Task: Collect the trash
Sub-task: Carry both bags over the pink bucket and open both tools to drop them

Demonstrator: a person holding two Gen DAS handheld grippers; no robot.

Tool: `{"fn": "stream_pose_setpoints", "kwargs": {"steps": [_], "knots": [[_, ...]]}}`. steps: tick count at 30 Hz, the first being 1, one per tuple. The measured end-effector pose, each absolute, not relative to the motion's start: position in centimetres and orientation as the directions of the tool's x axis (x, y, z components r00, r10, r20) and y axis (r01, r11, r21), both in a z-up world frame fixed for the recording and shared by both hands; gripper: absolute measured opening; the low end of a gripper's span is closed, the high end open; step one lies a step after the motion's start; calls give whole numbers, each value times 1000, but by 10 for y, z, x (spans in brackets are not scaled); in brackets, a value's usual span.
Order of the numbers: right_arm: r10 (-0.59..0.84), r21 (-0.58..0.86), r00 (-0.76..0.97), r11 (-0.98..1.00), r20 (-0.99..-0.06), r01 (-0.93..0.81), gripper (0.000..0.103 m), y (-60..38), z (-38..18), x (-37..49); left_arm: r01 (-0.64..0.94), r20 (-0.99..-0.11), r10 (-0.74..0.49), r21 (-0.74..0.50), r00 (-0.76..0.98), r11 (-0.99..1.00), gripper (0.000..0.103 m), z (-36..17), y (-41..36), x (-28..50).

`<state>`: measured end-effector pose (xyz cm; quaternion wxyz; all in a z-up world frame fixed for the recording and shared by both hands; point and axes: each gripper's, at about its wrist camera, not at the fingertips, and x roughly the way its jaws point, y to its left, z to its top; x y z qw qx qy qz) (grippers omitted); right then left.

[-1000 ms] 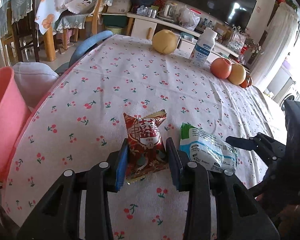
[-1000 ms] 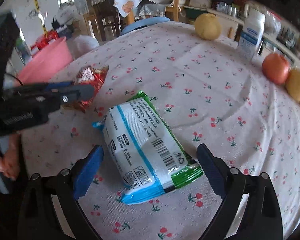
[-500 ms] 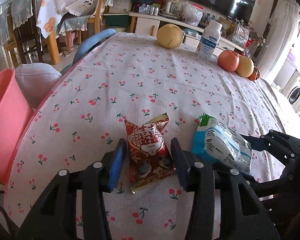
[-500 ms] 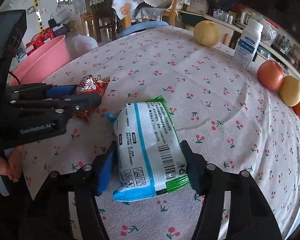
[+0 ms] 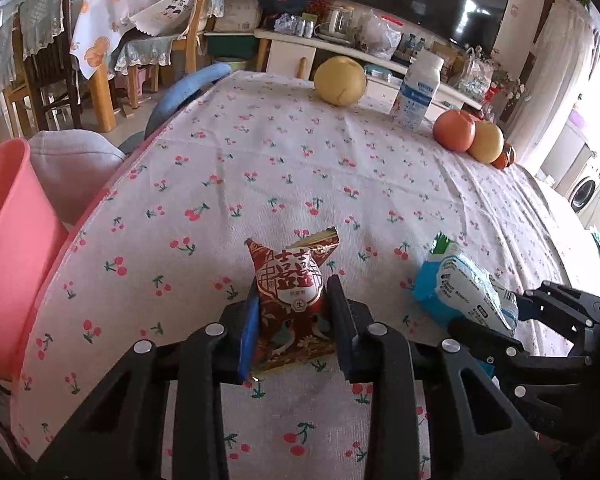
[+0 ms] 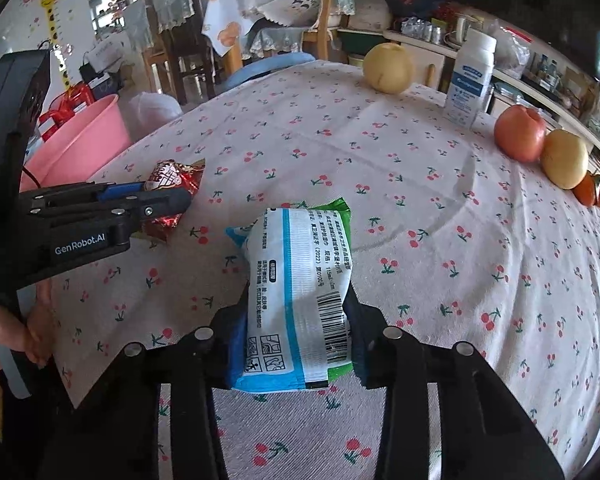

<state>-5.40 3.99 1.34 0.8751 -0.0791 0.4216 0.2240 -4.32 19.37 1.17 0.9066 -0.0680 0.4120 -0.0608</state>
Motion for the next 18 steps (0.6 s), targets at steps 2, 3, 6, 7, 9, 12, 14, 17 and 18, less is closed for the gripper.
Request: {"fn": "stream_pose_setpoints", "kwargs": {"steps": [2, 3, 6, 7, 9, 12, 14, 17, 18], "knots": [[320, 48, 557, 893, -766, -447, 40, 40, 16, -56, 55, -730, -173, -183, 661, 982, 33, 16, 196, -44], [317, 45, 562, 895, -764, -444, 40, 41, 18, -57, 56, -723, -176, -187, 668, 981, 33, 19, 198, -45], [314, 43, 583, 901, -750, -431, 40, 41, 25, -60, 58, -704, -181, -195, 687, 979, 33, 27, 202, -48], [317, 46, 589, 903, -743, -428, 40, 41, 29, -61, 59, -697, -182, -197, 693, 979, 33, 30, 203, -48], [318, 46, 598, 905, -736, -424, 39, 42, 35, -62, 58, -685, -174, -190, 707, 980, 33, 36, 206, -50], [312, 37, 613, 908, -726, -418, 39, 45, 44, -65, 52, -670, -161, -180, 725, 982, 33, 44, 211, -53], [313, 38, 619, 909, -721, -415, 39, 47, 49, -67, 44, -661, -151, -176, 735, 983, 33, 49, 216, -54], [307, 29, 630, 911, -713, -411, 40, 52, 56, -73, 25, -644, -122, -159, 755, 987, 33, 59, 225, -57], [306, 29, 633, 913, -711, -408, 39, 53, 58, -74, 18, -640, -117, -158, 759, 987, 33, 61, 229, -58]]}}
